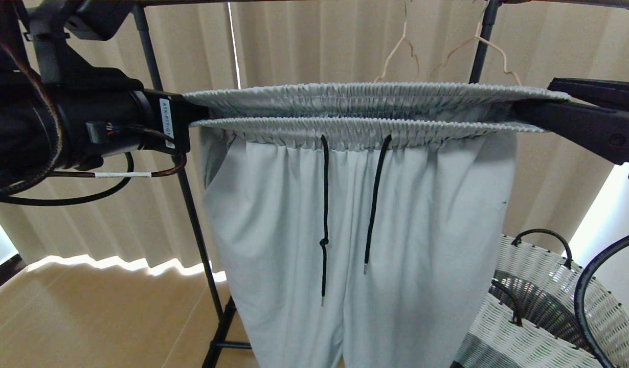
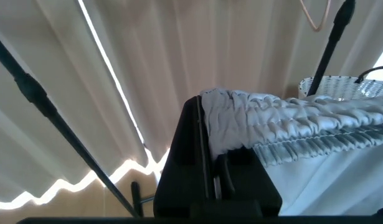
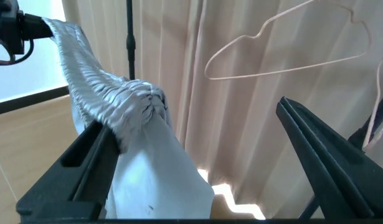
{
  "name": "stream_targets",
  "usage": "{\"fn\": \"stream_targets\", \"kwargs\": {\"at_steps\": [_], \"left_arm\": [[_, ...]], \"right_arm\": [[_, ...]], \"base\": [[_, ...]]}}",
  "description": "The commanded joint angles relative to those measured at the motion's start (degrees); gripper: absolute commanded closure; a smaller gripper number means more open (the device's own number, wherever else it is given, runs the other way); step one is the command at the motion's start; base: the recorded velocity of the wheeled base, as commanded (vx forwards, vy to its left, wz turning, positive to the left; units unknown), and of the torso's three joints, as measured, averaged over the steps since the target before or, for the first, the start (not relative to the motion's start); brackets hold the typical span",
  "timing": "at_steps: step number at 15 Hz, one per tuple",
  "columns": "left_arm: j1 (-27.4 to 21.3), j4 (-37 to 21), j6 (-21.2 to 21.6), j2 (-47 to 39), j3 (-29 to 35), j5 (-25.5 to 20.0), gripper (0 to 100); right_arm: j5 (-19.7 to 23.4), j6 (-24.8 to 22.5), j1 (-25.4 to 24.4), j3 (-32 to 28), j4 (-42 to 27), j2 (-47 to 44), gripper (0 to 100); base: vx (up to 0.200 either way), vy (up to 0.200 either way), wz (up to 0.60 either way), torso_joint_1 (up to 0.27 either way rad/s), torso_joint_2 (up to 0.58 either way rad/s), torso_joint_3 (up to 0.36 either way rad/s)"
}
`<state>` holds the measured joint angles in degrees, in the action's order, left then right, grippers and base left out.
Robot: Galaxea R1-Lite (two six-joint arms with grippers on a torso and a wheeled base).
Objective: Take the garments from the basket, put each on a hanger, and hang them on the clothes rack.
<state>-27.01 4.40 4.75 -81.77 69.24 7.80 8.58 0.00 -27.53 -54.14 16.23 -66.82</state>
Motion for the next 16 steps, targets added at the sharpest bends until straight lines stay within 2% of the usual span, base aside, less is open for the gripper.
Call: {"fn": "stream_targets", "kwargs": {"at_steps": [1,3,7,10,11,13,16], "left_arm": [[0.0,0.0,0.0,0.1,-0.1,0.0,100],[0.0,0.0,0.0,0.3,-0.1,0.0,100],[-0.1,0.0,0.1,0.2,-0.2,0.0,100],[0.6,-0.1,0.6,2.6,-3.4,0.0,100],[1.7,-0.2,1.2,4.7,-5.3,0.0,100],[4.8,-0.4,4.6,11.2,-12.5,-0.2,100],[8.7,-0.2,5.6,20.8,-23.5,-0.8,100]], "right_arm": [[-0.1,0.0,-0.1,0.0,0.0,-0.1,0],[0.6,0.0,0.0,0.0,0.0,0.0,0],[8.3,-0.1,0.0,1.5,0.0,1.1,0],[7.9,-0.7,0.3,3.3,-0.4,1.4,0],[6.4,-0.9,1.6,3.7,-0.8,1.4,0],[-1.1,-5.5,5.8,5.5,-2.1,1.3,0],[-13.2,-10.2,6.1,11.1,-3.3,2.7,0]], "base": [[0.000,0.000,0.00,0.000,0.00,0.000],[0.000,0.000,0.00,0.000,0.00,0.000],[0.000,0.000,0.00,0.000,0.00,0.000],[0.000,0.000,0.00,0.000,0.00,0.000],[0.000,0.000,0.00,0.000,0.00,0.000],[0.000,0.000,0.00,0.000,0.00,0.000],[0.000,0.000,0.00,0.000,0.00,0.000]]}}
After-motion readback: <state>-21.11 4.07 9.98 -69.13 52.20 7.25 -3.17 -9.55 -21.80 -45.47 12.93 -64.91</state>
